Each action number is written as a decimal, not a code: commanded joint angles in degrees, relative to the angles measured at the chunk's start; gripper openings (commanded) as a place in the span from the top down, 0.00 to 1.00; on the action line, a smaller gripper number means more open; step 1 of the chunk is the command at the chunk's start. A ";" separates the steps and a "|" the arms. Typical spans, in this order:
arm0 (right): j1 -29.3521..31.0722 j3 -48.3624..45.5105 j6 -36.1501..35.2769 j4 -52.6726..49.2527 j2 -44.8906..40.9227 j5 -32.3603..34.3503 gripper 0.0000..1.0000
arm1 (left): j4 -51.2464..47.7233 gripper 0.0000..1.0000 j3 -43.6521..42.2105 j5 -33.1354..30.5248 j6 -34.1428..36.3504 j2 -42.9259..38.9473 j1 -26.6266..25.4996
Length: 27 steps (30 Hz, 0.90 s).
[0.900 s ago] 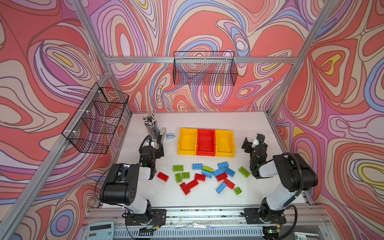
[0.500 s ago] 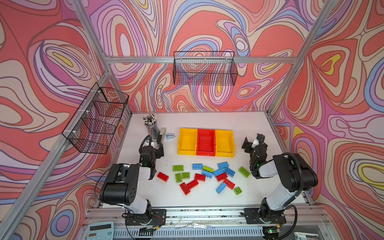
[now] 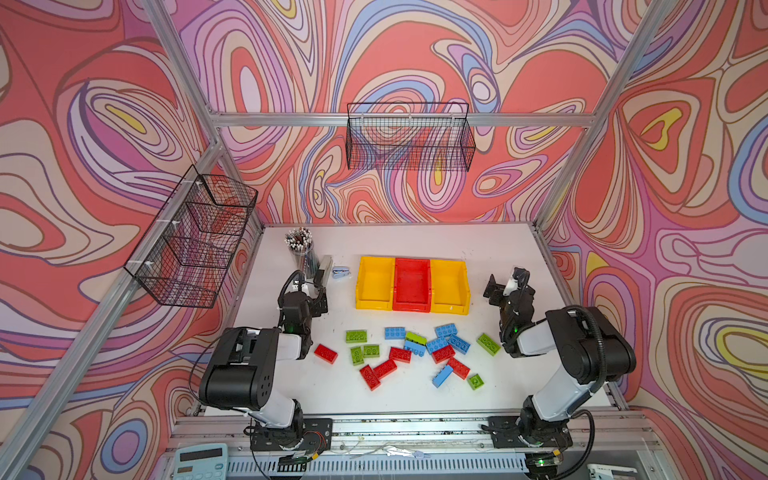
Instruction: Sort the legos into containers by color
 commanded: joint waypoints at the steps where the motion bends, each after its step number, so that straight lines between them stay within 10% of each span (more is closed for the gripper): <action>1: 0.40 -0.18 -0.10 0.76 0.16 0.70 0.02 | 1.65 0.00 0.25 0.62 -0.05 -0.60 0.20; 22: 3.40 -1.30 -1.91 0.77 -3.47 7.40 0.02 | -6.70 0.00 2.32 -1.72 -0.75 -6.36 0.20; 27: 4.52 11.45 2.36 -29.33 -10.17 11.22 0.02 | -12.78 0.00 3.11 -3.19 -0.50 -12.55 -0.53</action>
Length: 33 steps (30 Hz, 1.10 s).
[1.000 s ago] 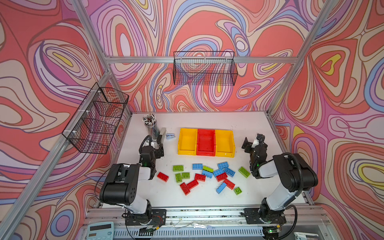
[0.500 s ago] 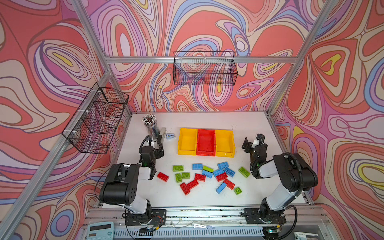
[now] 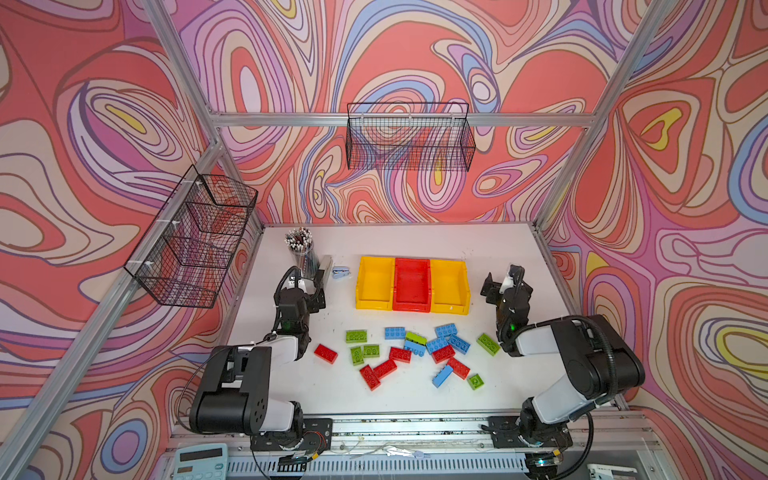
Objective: Sort the legos into containers by color
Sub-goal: 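Lower the right gripper onto a lime-green brick while the left arm reaches over the bricks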
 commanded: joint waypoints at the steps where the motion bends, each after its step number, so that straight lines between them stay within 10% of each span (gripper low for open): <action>1: 0.16 9.91 3.48 -22.27 -3.77 2.41 0.02 | -5.84 0.00 1.63 -2.74 0.20 -4.07 -1.25; 12: 5.87 22.06 18.86 -69.80 -10.90 -0.15 0.06 | -26.68 0.00 7.10 -12.96 -3.90 -15.55 -24.66; 23: 9.68 12.89 29.42 -80.49 -22.91 -9.08 0.09 | -38.62 0.00 9.57 -13.89 -15.82 -17.45 -48.45; 33: 10.47 10.91 31.76 -83.73 -22.12 -10.33 0.10 | -38.15 0.00 9.29 -10.57 -18.50 -16.55 -51.77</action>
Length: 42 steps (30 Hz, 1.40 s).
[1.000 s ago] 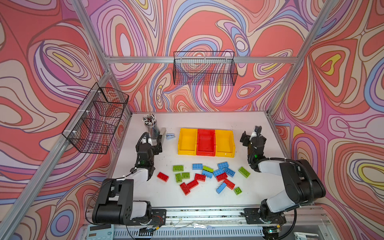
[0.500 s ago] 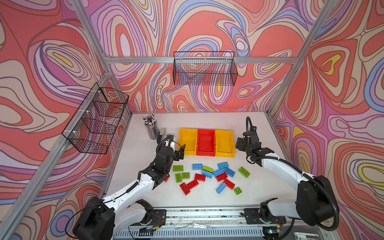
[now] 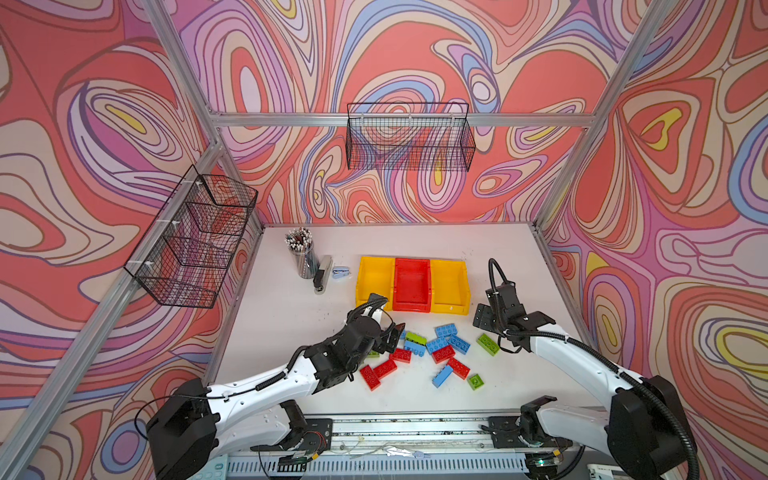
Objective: Sort the legos into containers by color
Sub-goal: 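Lower the right gripper onto a lime-green brick while the left arm reaches over the bricks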
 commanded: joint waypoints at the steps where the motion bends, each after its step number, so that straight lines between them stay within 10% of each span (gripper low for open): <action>1: 0.63 -1.14 3.31 -2.85 0.15 -1.05 0.10 | -1.89 0.00 0.80 0.59 -1.89 -0.31 -0.29; 42: 7.06 -2.89 6.74 -6.35 4.62 -5.64 0.35 | -5.46 0.00 -1.22 4.52 -1.54 -4.81 -0.38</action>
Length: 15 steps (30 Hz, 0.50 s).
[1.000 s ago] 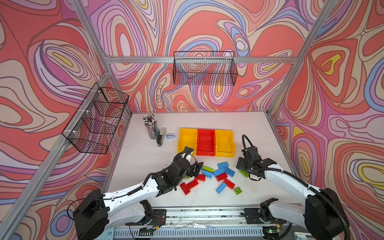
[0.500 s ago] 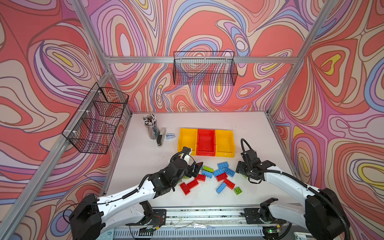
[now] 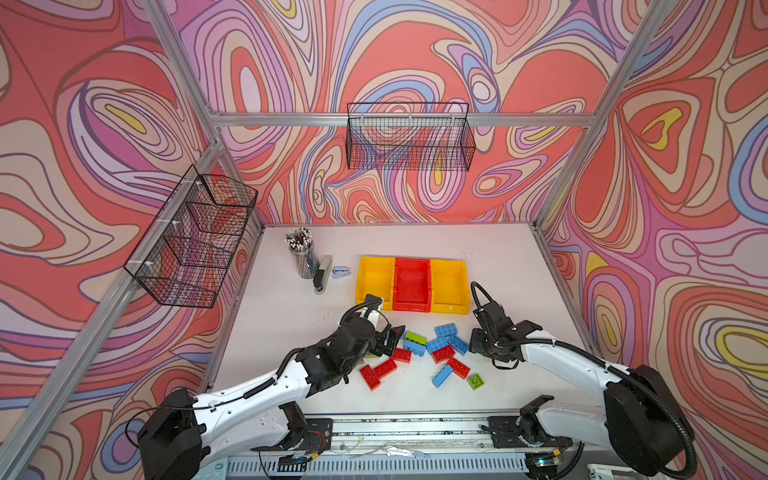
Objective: Sort the legos into containers by color
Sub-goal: 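Lower the right gripper onto a lime-green brick while the left arm reaches over the bricks, then lift the lime-green brick with the right gripper toward the yellow bin farthest along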
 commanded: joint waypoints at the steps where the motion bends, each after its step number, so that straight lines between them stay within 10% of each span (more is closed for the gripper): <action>1: 0.36 2.77 -0.99 -0.99 2.39 2.14 0.37 | -2.57 0.00 -0.81 1.12 -0.36 -0.34 -0.38; 15: 0.38 6.30 -4.67 -1.46 7.66 3.41 0.59 | -4.56 0.00 -0.81 1.83 -0.31 -1.59 -0.38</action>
